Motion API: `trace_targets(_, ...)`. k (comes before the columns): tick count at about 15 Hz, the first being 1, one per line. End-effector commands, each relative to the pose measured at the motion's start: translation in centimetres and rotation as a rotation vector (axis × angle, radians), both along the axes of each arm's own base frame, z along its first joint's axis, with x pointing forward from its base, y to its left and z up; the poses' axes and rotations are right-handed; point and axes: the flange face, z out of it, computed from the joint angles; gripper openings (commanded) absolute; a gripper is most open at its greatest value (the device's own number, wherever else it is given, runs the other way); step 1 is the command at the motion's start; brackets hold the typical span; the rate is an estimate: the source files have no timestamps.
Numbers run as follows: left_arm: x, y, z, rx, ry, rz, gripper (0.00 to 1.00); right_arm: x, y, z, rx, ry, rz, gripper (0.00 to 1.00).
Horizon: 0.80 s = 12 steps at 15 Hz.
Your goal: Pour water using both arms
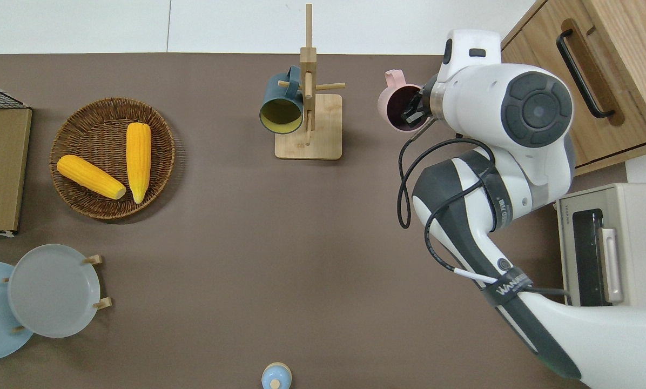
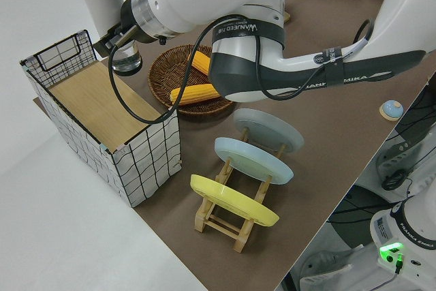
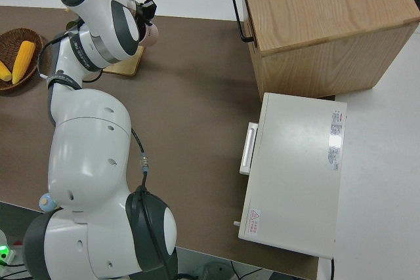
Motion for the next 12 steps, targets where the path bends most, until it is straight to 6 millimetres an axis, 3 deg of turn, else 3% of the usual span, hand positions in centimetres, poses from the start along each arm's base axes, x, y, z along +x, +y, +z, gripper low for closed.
trace_targets(1, -1.9, -2.5, 2.6, 0.012, 0.025, 0.018, 0.0, -1.6, -2.8, 0.6, 0.009, 0.037, -0.014, 0.019)
trace_targets(8, -3.6, -6.2, 3.0, -0.028, 0.037, 0.019, 0.0, -3.5, -8.0, 1.6, 0.003, 0.132, -0.074, 0.014)
trace_targets(12, -4.3, -8.6, 3.7, -0.017, 0.055, 0.028, 0.0, -4.7, -9.6, 2.1, 0.126, 0.258, -0.173, 0.004)
